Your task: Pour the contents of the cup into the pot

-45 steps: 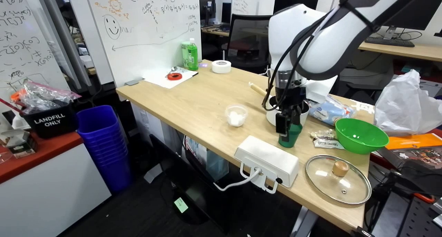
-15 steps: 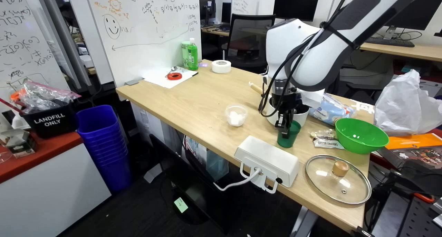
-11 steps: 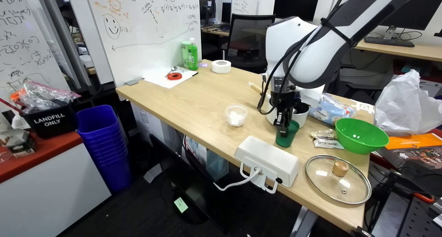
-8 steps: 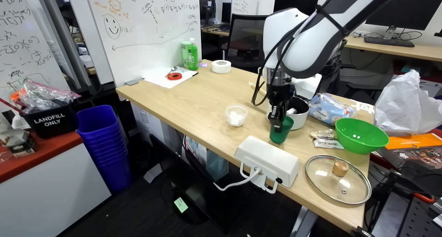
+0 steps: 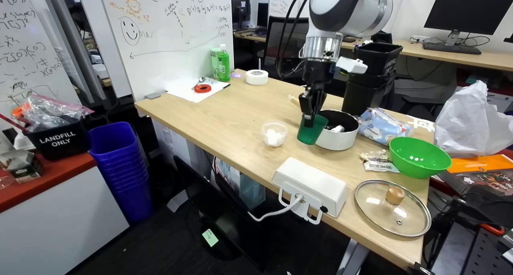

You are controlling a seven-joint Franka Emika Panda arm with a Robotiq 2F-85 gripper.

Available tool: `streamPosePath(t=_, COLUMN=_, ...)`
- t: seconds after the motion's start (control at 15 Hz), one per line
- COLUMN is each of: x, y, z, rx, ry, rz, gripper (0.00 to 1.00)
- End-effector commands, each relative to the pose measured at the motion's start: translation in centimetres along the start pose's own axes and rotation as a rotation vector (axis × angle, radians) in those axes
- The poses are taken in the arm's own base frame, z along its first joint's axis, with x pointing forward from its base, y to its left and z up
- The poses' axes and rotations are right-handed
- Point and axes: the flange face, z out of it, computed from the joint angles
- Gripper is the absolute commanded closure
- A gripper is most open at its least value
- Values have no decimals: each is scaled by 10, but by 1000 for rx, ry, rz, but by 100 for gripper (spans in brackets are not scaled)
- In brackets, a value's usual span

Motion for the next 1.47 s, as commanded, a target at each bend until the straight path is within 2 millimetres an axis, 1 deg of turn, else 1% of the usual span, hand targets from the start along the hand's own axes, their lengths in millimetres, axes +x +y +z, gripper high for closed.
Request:
streamPosePath(t=0.0, x=5, y=19, z=-18, rx=141, ry=7, rz=31, gripper=99)
streamPosePath(t=0.2, x=4, y=44, z=-27, rx=192, ry=31, rz=100, gripper=99)
streamPosePath(t=0.27, x=1, y=37, z=-27, rx=145, ry=34, rz=89, gripper=99)
streamPosePath(t=0.33, x=0, y=43, z=-27, rx=147, ry=36, rz=98, gripper=94)
streamPosePath(t=0.6, x=2, y=36, z=-26, rx=146, ry=32, rz=89, gripper=94)
streamPosePath(t=0.8, x=2, y=37, z=-26, rx=146, ry=32, rz=90, gripper=94)
streamPosePath(t=0.87, x=2, y=37, z=-26, rx=146, ry=32, rz=90, gripper=99)
streamPosePath(t=0.93, x=3, y=40, z=-28, rx=158, ry=32, rz=97, gripper=99)
streamPosePath(t=1.13, x=11, y=59, z=-40, rx=204, ry=42, rz=129, gripper=99)
streamPosePath(t=1.33, x=17, y=91, z=-57, rx=259, ry=51, rz=156, gripper=99)
streamPosePath(t=1.4, x=19, y=103, z=-59, rx=276, ry=48, rz=164, gripper=99)
